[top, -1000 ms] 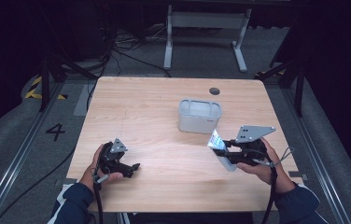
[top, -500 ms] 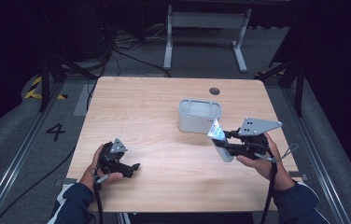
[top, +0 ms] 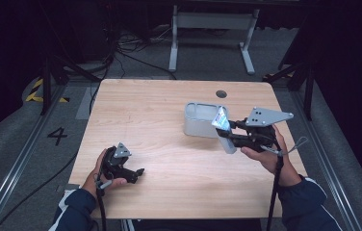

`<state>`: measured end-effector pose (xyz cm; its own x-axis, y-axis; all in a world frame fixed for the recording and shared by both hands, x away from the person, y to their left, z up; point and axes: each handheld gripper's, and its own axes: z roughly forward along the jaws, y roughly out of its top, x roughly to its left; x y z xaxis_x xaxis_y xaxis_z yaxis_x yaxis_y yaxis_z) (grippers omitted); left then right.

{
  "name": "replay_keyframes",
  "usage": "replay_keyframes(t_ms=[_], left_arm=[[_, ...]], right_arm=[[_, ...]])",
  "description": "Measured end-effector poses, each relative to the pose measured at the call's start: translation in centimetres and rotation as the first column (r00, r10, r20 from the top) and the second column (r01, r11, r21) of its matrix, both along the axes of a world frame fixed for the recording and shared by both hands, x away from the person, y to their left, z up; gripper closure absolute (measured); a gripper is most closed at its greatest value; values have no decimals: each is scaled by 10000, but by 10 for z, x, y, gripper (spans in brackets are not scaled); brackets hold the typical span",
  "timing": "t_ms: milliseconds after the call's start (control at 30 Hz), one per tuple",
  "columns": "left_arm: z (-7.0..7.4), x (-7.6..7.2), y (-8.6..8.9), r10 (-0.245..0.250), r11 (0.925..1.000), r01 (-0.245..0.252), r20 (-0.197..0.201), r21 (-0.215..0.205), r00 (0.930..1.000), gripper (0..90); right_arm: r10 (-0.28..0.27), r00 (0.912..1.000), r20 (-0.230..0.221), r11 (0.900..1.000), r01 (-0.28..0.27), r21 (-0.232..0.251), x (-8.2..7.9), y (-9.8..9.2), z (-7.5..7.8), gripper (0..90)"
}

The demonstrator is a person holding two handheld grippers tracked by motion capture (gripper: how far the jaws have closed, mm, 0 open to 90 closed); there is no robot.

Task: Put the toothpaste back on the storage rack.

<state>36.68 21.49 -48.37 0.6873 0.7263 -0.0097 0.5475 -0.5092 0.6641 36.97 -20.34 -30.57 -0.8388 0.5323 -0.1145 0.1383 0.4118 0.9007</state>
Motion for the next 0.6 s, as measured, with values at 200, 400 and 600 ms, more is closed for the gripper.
replay_keyframes(t_ms=[200, 400, 600], left_arm=[[0, 0, 0, 10, 10000, -10, 18, -20, 10000, 5], [0, 0, 0, 2, 10000, -2, 15, -7, 10000, 5], [0, 0, 0, 22, 10000, -22, -2, -28, 10000, 5]], right_arm=[[-48, 9999, 128, 9999, 47, 96, 7, 4, 8, 664], [-246, 9995, 185, 9993, 241, 270, 20, 8, 15, 664], [-453, 9987, 216, 9985, 446, 328, 34, 9, 18, 663]])
